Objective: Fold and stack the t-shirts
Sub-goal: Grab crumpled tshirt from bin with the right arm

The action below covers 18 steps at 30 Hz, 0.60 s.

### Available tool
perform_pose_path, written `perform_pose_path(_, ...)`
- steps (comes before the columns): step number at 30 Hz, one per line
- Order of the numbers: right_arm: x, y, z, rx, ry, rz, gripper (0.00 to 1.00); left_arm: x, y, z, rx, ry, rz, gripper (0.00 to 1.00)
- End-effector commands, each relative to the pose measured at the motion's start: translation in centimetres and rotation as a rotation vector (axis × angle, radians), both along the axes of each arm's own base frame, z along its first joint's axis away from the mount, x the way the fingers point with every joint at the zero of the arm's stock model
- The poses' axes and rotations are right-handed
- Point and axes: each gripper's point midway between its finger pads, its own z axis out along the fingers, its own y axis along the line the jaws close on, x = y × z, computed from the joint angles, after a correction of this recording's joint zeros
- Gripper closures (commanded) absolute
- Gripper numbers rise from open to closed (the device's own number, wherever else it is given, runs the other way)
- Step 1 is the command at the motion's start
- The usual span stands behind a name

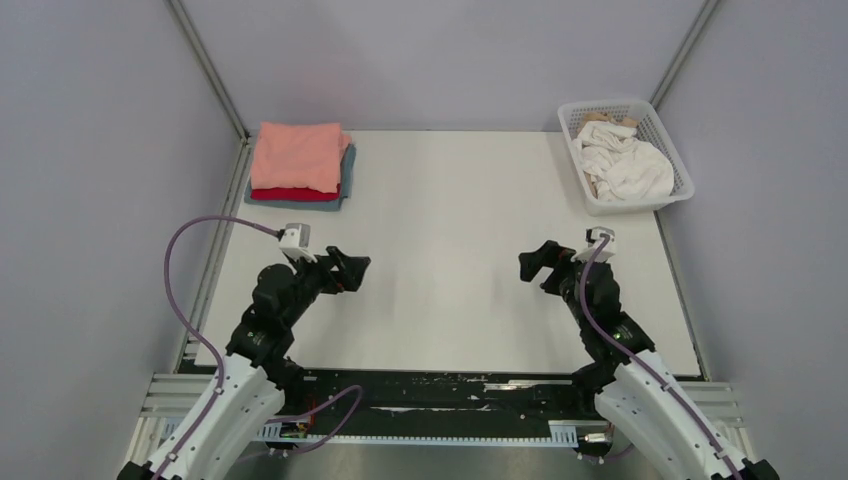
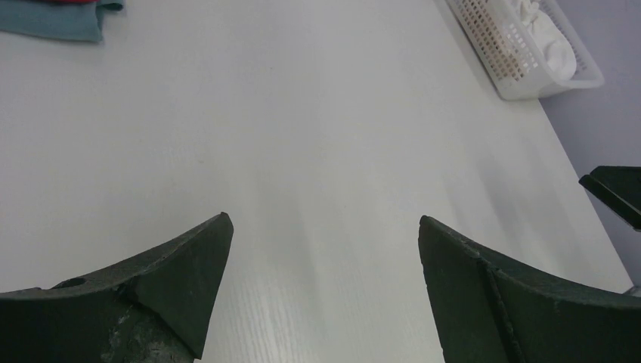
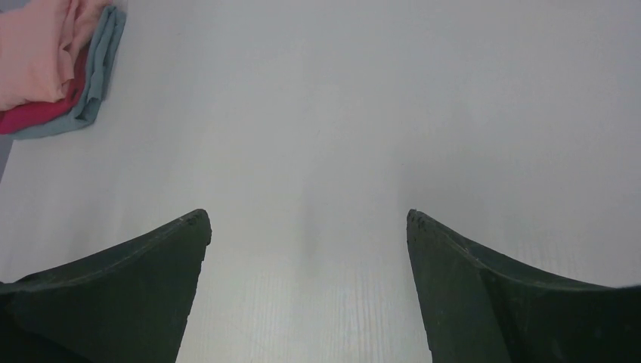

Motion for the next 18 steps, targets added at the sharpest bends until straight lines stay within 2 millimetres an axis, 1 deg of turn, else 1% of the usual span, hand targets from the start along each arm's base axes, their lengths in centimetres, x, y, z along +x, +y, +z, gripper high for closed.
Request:
perform_pose_path(1,2.7,-0.8,5.1,0.050,-0.110,-0.114,0.00,0.8,-0.5,2.1,-0.013,-0.077,-0.014,0.00)
perform_pose_path(2,3.3,-0.7,5.6,0.037,-0.121,-0.113,0.00,1.0,-0.5,2.1,-0.013,-0.079,-0.012,0.00)
perform_pose_path(4,5.2,-0.7,5.6,-0.034,-0.090,-0.136,0.00,1.5,-0.7,2.4,-0.012,-0.079,-0.012,0.00)
perform_pose_path(5,6.4,-0.8,6.9,-0.060,-0.095,-0.155,0.00,1.9,-0.8,2.4,-0.010,-0.074,-0.010,0.00)
perform_pose_path(8,10.1,-1.4,8.6,-0.141,-0.066,-0.209,0.00,2.5,-1.1,2.4,0.004,-0.057,-0.018,0.00)
perform_pose_path(10,13.2,-2.6,9.1,-0.143,-0.025,-0.249,0.00,2.9,-1.1,2.0,0.013,-0.039,-0.011,0.00)
perform_pose_path(12,16.8,-5.0,9.3,-0.124,0.030,-0.303,0.00,3.3,-0.9,1.7,0.022,-0.027,0.012,0.00)
perform_pose_path(14,19.8,-8.0,9.5,-0.139,0.059,-0.362,0.00,3.4,-0.5,1.4,0.035,-0.020,0.032,0.00)
perform_pose_path(17,24.1,-11.5,9.6,-0.189,0.068,-0.413,0.00,3.4,0.0,1.2,0.049,-0.028,0.050,0.00)
perform_pose_path(18,25.3,-13.1,9.6,-0.199,0.071,-0.434,0.00,3.4,0.0,1.2,0.052,-0.030,0.051,0.00)
